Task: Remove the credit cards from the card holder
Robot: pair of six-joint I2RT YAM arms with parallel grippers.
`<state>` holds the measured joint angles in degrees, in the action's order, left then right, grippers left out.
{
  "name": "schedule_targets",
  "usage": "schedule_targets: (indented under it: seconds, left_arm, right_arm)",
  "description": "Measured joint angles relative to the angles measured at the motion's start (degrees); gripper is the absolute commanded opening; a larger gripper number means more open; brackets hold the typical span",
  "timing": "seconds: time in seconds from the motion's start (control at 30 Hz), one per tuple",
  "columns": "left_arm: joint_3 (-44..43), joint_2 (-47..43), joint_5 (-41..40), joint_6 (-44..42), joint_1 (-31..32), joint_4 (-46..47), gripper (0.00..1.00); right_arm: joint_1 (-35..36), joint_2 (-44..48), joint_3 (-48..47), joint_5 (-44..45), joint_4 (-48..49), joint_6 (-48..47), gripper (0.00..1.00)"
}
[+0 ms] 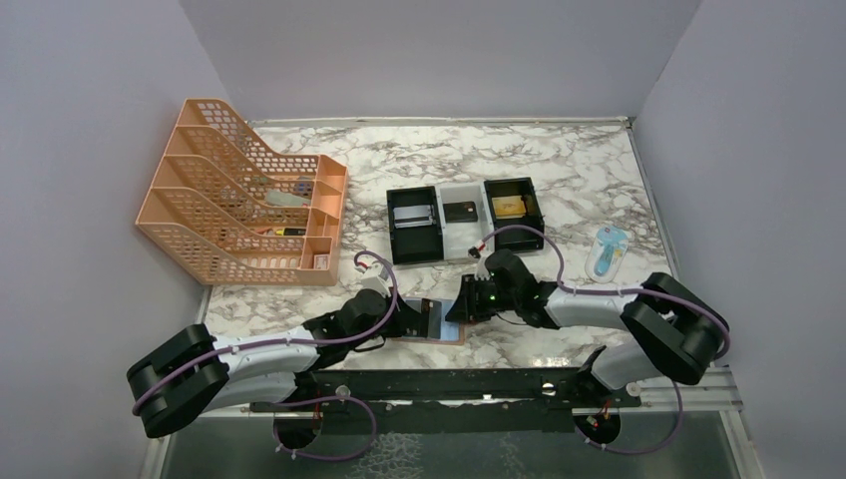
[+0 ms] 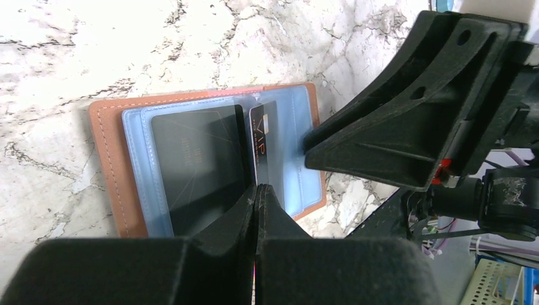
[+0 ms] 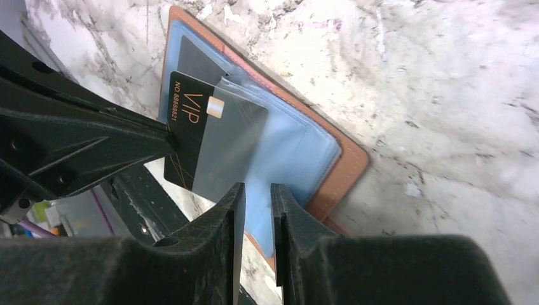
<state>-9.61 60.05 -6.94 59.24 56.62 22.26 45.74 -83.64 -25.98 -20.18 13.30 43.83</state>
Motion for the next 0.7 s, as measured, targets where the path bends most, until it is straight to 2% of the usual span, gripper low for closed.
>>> schedule_targets:
  seconds: [0.27,0.57,0.7]
  left_arm:
    - [0.0,0.5,0.0,0.0,0.0,0.0,0.00]
    - [-0.2,2.1,0.1,0.0,0.0,0.5,0.00]
    - [-0.8,3.1,0.4,0.0,0.0,0.5,0.02]
  right_arm:
    - [-0.1,7.1,-0.5,0.7,-4.8,-4.7,0.24]
    - [-0.1,-1.2,-3.4,-8.6,-1.1,-6.0,0.24]
    - [-0.1,-3.8,-4.1,-8.0,-2.3,-6.1,0.22]
